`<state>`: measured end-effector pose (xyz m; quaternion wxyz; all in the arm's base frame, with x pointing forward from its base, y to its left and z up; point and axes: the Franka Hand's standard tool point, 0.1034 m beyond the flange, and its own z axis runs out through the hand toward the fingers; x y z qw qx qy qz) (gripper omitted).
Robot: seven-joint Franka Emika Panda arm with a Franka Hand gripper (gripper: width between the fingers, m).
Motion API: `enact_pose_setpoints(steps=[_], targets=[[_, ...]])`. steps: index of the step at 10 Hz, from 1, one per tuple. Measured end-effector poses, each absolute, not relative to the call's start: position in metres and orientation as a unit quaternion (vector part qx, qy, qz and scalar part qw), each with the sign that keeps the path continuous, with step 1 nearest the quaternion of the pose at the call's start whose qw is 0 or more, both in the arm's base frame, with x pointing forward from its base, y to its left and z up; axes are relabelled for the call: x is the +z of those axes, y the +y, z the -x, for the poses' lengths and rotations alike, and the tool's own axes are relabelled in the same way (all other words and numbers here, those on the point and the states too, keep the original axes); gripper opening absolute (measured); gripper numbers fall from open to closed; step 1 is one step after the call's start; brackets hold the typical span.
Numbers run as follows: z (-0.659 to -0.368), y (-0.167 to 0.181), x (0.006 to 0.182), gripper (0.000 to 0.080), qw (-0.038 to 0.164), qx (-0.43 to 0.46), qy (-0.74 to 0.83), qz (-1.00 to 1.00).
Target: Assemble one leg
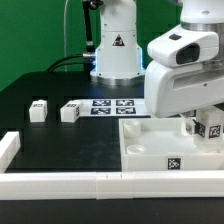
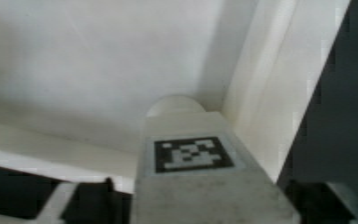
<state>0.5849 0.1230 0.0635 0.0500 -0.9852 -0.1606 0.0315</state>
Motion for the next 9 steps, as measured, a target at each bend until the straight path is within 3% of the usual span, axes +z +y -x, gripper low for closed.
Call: enact_pose_setpoints(steps=[1,4,9], targets=[[-0.5850,0.1226,0.0634,0.0290,0.050,0.032,-0.156,0.986],[-0.5853,0.1230,0.0637,0.0291,0.049,0.033,-0.108,0.992],[-0.5840,0.1226,0.0627,0.0292,0.039,0.033,0.255,0.966]])
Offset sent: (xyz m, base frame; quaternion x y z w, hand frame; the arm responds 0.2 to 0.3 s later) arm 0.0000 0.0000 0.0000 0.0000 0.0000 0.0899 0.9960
